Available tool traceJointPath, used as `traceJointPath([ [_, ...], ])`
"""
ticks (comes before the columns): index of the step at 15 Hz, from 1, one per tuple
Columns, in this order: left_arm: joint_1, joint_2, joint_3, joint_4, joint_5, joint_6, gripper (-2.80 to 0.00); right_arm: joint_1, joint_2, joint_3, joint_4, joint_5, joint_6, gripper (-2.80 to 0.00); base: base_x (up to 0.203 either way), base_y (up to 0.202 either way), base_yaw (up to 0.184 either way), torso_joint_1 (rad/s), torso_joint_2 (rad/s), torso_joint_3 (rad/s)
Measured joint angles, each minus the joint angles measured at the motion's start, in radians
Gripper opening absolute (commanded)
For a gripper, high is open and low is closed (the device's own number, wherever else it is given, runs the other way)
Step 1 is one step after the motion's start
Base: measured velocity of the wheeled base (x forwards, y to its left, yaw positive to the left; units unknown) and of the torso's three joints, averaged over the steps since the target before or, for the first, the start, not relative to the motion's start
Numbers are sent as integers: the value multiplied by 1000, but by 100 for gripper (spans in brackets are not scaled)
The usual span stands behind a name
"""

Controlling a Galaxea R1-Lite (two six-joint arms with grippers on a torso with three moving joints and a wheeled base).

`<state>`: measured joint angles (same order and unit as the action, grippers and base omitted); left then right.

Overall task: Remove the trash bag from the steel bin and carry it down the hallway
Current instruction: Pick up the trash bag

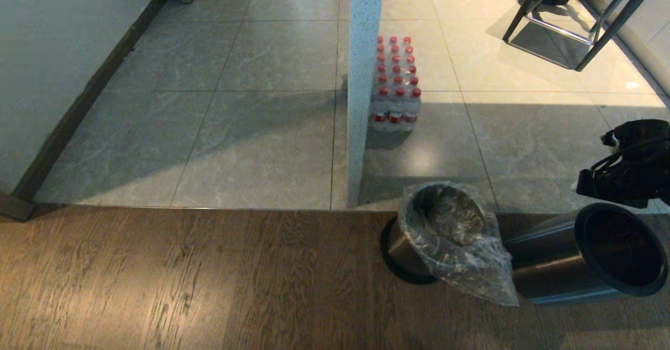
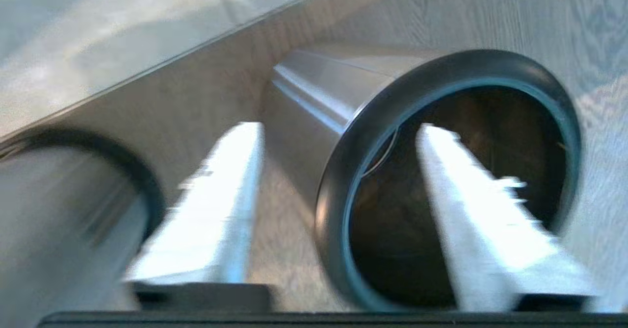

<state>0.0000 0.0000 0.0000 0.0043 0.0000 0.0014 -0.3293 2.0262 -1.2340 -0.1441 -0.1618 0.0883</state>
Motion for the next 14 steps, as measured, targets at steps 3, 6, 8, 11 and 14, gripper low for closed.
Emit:
traceJointPath([
  [3, 0, 0, 0, 0, 0, 0, -280, 101, -125, 63, 150, 59, -61, -280, 0, 0, 0, 0, 0, 0],
  [6, 0, 0, 0, 1, 0, 0, -280, 190, -192, 109, 346, 80, -167, -280, 0, 0, 0, 0, 0, 0],
  [8, 0, 0, 0, 0, 0, 1, -280, 243, -191, 138, 367, 114, -197, -280, 0, 0, 0, 0, 0, 0],
  [11, 0, 0, 0, 0, 0, 0, -280, 278, -167, 141, 369, 296, -166, -280, 0, 0, 0, 0, 0, 0],
  [14, 0, 0, 0, 0, 0, 0, -280, 296, -131, 139, 339, 379, -155, 0, 0, 0, 0, 0, 0, 0],
])
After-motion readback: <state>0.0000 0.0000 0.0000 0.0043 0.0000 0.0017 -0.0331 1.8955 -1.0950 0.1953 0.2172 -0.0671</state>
